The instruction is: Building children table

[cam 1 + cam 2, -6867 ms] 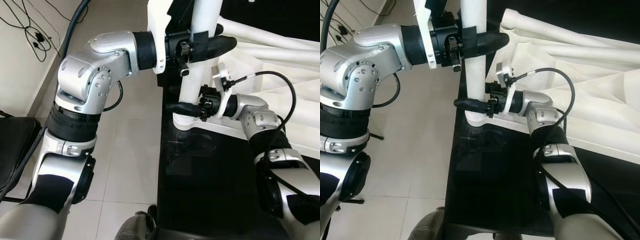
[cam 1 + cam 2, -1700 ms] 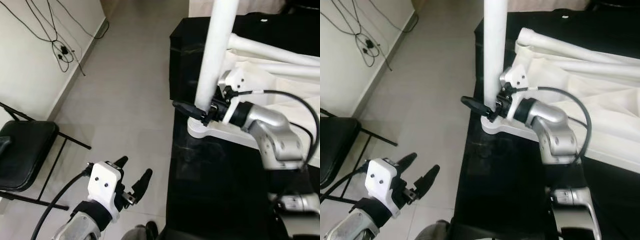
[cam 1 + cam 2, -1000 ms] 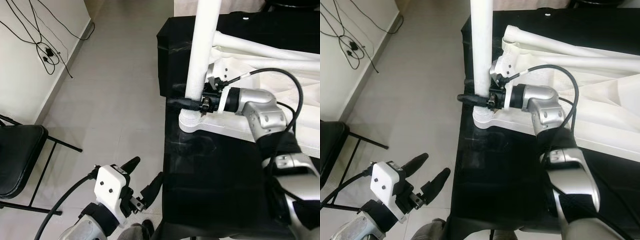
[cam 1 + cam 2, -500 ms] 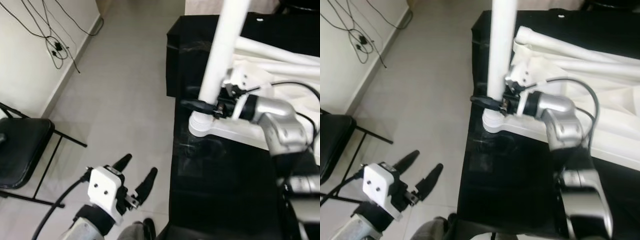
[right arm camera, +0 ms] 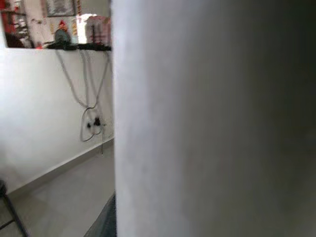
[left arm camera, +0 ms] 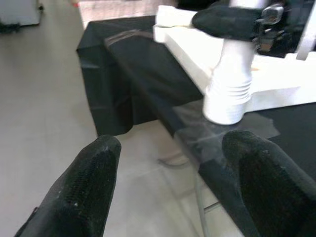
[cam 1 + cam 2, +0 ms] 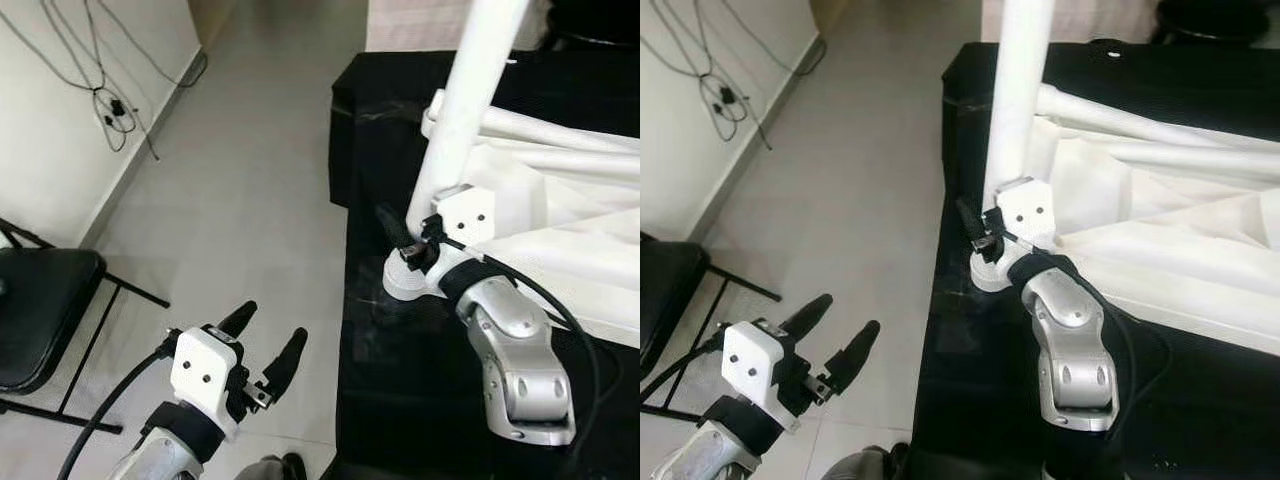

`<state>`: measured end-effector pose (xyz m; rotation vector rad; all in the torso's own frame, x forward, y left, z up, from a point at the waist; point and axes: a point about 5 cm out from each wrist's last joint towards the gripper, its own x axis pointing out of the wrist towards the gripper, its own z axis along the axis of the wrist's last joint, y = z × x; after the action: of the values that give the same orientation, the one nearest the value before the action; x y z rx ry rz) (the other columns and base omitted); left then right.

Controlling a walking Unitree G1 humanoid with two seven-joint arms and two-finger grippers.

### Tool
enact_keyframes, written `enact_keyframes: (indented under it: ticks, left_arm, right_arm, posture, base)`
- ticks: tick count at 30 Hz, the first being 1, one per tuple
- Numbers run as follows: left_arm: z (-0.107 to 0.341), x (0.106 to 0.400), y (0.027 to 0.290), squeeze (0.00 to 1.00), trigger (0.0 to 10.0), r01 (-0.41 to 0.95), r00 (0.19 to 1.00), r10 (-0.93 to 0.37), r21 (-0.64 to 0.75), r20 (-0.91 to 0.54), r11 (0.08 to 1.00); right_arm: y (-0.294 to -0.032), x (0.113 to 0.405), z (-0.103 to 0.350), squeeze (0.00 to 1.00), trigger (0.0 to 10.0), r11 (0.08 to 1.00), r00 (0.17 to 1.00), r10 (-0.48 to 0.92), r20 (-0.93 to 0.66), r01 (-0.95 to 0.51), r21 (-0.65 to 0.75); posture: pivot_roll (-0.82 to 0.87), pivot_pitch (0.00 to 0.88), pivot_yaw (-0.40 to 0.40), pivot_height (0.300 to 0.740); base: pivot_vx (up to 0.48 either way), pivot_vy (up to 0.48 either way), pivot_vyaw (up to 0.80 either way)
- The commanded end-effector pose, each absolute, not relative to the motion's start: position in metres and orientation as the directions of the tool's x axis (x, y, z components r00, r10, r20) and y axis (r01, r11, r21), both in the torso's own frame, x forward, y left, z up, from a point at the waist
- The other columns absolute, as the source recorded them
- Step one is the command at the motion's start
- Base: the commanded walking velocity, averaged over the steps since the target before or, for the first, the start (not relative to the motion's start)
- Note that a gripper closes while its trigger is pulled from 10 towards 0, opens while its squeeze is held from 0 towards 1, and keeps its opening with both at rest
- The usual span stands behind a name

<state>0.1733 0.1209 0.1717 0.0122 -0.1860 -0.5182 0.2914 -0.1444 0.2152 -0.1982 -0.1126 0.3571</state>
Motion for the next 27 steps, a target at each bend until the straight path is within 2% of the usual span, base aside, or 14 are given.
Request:
enact_keyframes:
  ticks: [1,2,3,7,9,10,11,12,13,14,15,18,23,27]
  left_arm:
    - [0.167,0.173,0.123,0.0,10.0,0.488,0.858,-0.49,0.052,0.155,0.871]
    - [0.167,0.173,0.123,0.0,10.0,0.488,0.858,-0.49,0.052,0.155,0.871]
    - [0.166,0.173,0.123,0.0,10.0,0.491,0.856,-0.492,0.05,0.156,0.87]
    - [0.166,0.174,0.122,0.0,10.0,0.495,0.854,-0.496,0.048,0.156,0.868]
    - [0.166,0.174,0.122,0.0,10.0,0.499,0.852,-0.5,0.045,0.156,0.865]
    - [0.166,0.174,0.121,0.0,10.0,0.503,0.85,-0.503,0.044,0.158,0.863]
    - [0.166,0.173,0.121,0.0,10.0,0.504,0.849,-0.504,0.043,0.159,0.863]
    - [0.166,0.173,0.121,0.0,10.0,0.504,0.849,-0.504,0.043,0.159,0.863]
    - [0.166,0.174,0.121,0.0,10.0,0.504,0.849,-0.504,0.043,0.16,0.862]
    - [0.166,0.174,0.121,0.0,10.0,0.505,0.848,-0.505,0.043,0.161,0.862]
    - [0.166,0.174,0.12,0.0,10.0,0.506,0.848,-0.506,0.043,0.161,0.862]
    - [0.166,0.174,0.12,0.0,10.0,0.506,0.847,-0.506,0.043,0.162,0.861]
    - [0.166,0.173,0.12,0.0,10.0,0.505,0.848,-0.505,0.045,0.161,0.862]
    - [0.166,0.172,0.12,0.0,10.0,0.506,0.847,-0.506,0.044,0.161,0.861]
  right_arm:
    - [-0.159,0.299,0.179,0.32,10.0,0.92,0.934,0.316,-0.169,-0.345,-0.185]
    - [-0.159,0.299,0.179,0.32,10.0,0.92,0.934,0.316,-0.169,-0.345,-0.185]
    - [-0.155,0.306,0.19,1.0,10.0,0.918,0.929,0.351,-0.114,-0.366,-0.153]
    - [-0.149,0.317,0.205,1.0,10.0,0.878,0.887,0.46,-0.038,-0.461,-0.126]
    - [-0.143,0.324,0.224,1.0,10.0,0.799,0.8,0.598,0.038,-0.592,-0.107]
    - [-0.138,0.323,0.23,1.0,10.0,0.697,0.705,0.709,0.021,-0.695,-0.18]
    - [-0.137,0.322,0.229,1.0,10.0,0.645,0.668,0.744,-0.021,-0.727,-0.238]
    - [-0.137,0.322,0.229,1.0,10.0,0.645,0.668,0.744,-0.021,-0.727,-0.238]
    - [-0.136,0.321,0.227,0.61,10.0,0.61,0.646,0.761,-0.057,-0.743,-0.276]
    - [-0.135,0.32,0.225,0.0,10.0,0.527,0.576,0.811,-0.101,-0.794,-0.304]
    - [-0.136,0.321,0.225,0.0,10.0,0.475,0.53,0.838,-0.126,-0.824,-0.309]
    - [-0.136,0.322,0.225,0.0,10.0,0.439,0.499,0.854,-0.145,-0.843,-0.312]
    - [-0.138,0.341,0.238,0.0,10.0,0.274,0.316,0.935,-0.161,-0.932,-0.237]
    - [-0.138,0.346,0.242,0.0,10.0,0.242,0.284,0.945,-0.16,-0.941,-0.237]
  posture:
    - [-0.04,0.251,0.029,0.74]
    - [-0.04,0.251,0.029,0.74]
    - [-0.03,0.248,0.03,0.74]
    - [-0.03,0.246,0.029,0.74]
    - [-0.03,0.246,0.027,0.74]
    - [-0.03,0.247,0.027,0.74]
    - [-0.02,0.248,0.027,0.74]
    - [-0.02,0.248,0.027,0.74]
    - [-0.02,0.248,0.027,0.74]
    - [-0.02,0.247,0.024,0.74]
    - [0.0,0.248,0.027,0.74]
    - [0.0,0.248,0.027,0.74]
    - [0.03,0.242,0.035,0.74]
    - [0.03,0.241,0.034,0.74]
  base:
    - [0.0,0.0,0.0]
    - [0.0,0.0,0.0]
    - [0.0,0.0,0.0]
    - [0.0,0.0,0.0]
    - [0.0,0.0,0.0]
    - [0.0,0.0,0.0]
    - [0.0,0.0,0.0]
    - [0.0,0.0,0.0]
    - [0.0,0.0,0.0]
    - [0.0,0.0,0.0]
    - [0.0,0.0,0.0]
    - [0.0,0.0,0.0]
    - [0.0,0.0,0.0]
    - [0.0,0.0,0.0]
